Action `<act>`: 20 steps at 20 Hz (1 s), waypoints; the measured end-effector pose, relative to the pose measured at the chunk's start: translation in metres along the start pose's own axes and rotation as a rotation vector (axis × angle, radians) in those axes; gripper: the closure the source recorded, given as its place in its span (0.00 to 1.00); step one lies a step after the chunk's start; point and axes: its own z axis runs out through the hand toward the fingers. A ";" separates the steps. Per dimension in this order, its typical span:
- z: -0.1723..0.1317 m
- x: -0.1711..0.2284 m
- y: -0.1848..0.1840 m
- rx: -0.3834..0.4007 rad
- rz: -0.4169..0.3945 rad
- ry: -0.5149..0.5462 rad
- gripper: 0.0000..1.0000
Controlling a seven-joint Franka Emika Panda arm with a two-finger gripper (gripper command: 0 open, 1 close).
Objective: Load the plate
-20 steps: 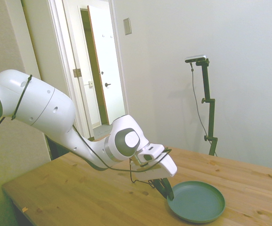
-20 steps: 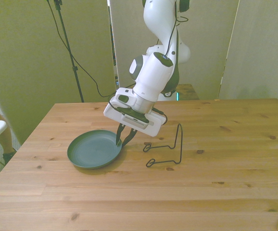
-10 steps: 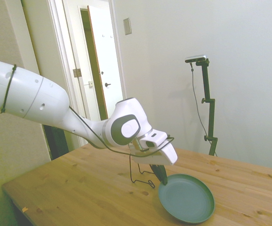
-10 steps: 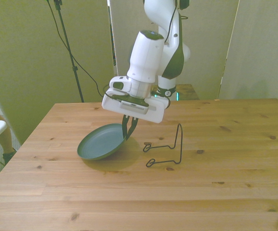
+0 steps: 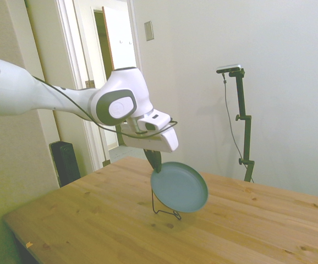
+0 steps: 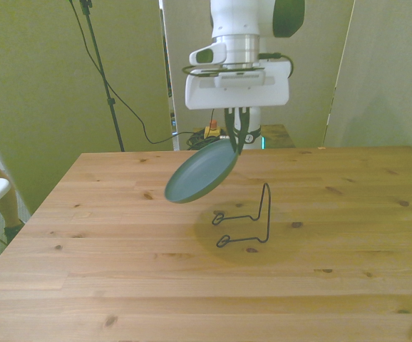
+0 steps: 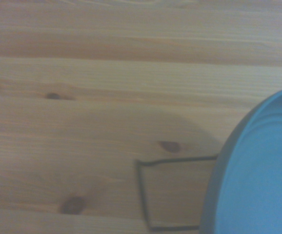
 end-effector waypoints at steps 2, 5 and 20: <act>-0.005 -0.007 -0.017 0.043 -0.019 -0.044 1.00; -0.007 -0.004 -0.027 0.104 -0.041 -0.117 1.00; 0.028 0.036 0.014 0.297 -0.128 -0.356 1.00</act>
